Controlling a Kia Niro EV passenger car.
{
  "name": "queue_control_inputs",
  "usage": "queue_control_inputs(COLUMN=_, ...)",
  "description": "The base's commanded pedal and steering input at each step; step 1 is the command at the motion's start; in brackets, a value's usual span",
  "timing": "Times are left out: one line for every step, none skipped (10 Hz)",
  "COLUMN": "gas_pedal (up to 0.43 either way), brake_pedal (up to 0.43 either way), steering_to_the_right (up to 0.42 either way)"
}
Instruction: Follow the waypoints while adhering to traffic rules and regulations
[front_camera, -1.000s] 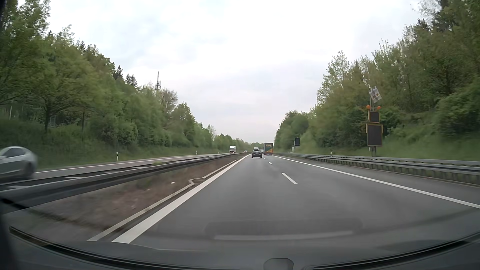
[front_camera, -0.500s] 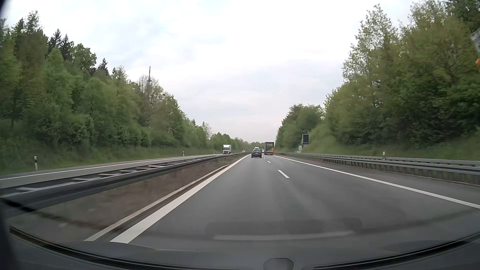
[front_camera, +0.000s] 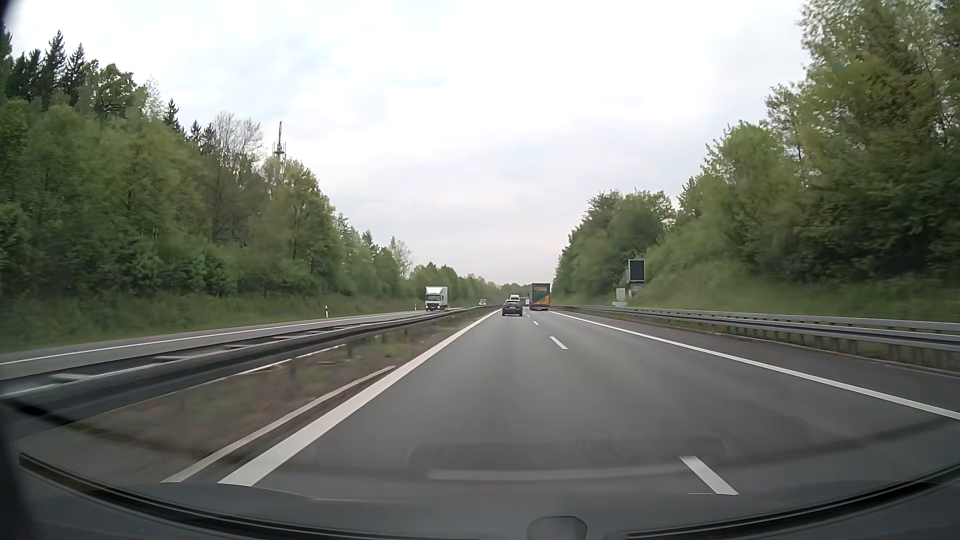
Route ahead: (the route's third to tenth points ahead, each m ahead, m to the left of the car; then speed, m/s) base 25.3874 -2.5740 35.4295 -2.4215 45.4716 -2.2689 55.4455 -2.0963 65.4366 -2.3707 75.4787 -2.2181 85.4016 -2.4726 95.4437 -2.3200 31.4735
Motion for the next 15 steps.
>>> queue_control_inputs(gas_pedal=0.150, brake_pedal=0.000, steering_to_the_right=-0.001)
queue_control_inputs(gas_pedal=0.150, brake_pedal=0.000, steering_to_the_right=-0.001)
queue_control_inputs(gas_pedal=0.150, brake_pedal=0.000, steering_to_the_right=-0.001)
queue_control_inputs(gas_pedal=0.138, brake_pedal=0.000, steering_to_the_right=-0.001)
queue_control_inputs(gas_pedal=0.138, brake_pedal=0.000, steering_to_the_right=-0.001)
queue_control_inputs(gas_pedal=0.138, brake_pedal=0.000, steering_to_the_right=-0.001)
queue_control_inputs(gas_pedal=0.138, brake_pedal=0.000, steering_to_the_right=-0.001)
queue_control_inputs(gas_pedal=0.138, brake_pedal=0.000, steering_to_the_right=-0.001)
queue_control_inputs(gas_pedal=0.138, brake_pedal=0.000, steering_to_the_right=-0.001)
queue_control_inputs(gas_pedal=0.138, brake_pedal=0.000, steering_to_the_right=-0.001)
queue_control_inputs(gas_pedal=0.138, brake_pedal=0.000, steering_to_the_right=-0.001)
queue_control_inputs(gas_pedal=0.138, brake_pedal=0.000, steering_to_the_right=-0.001)
queue_control_inputs(gas_pedal=0.138, brake_pedal=0.000, steering_to_the_right=-0.001)
queue_control_inputs(gas_pedal=0.138, brake_pedal=0.000, steering_to_the_right=-0.001)
queue_control_inputs(gas_pedal=0.138, brake_pedal=0.000, steering_to_the_right=-0.001)
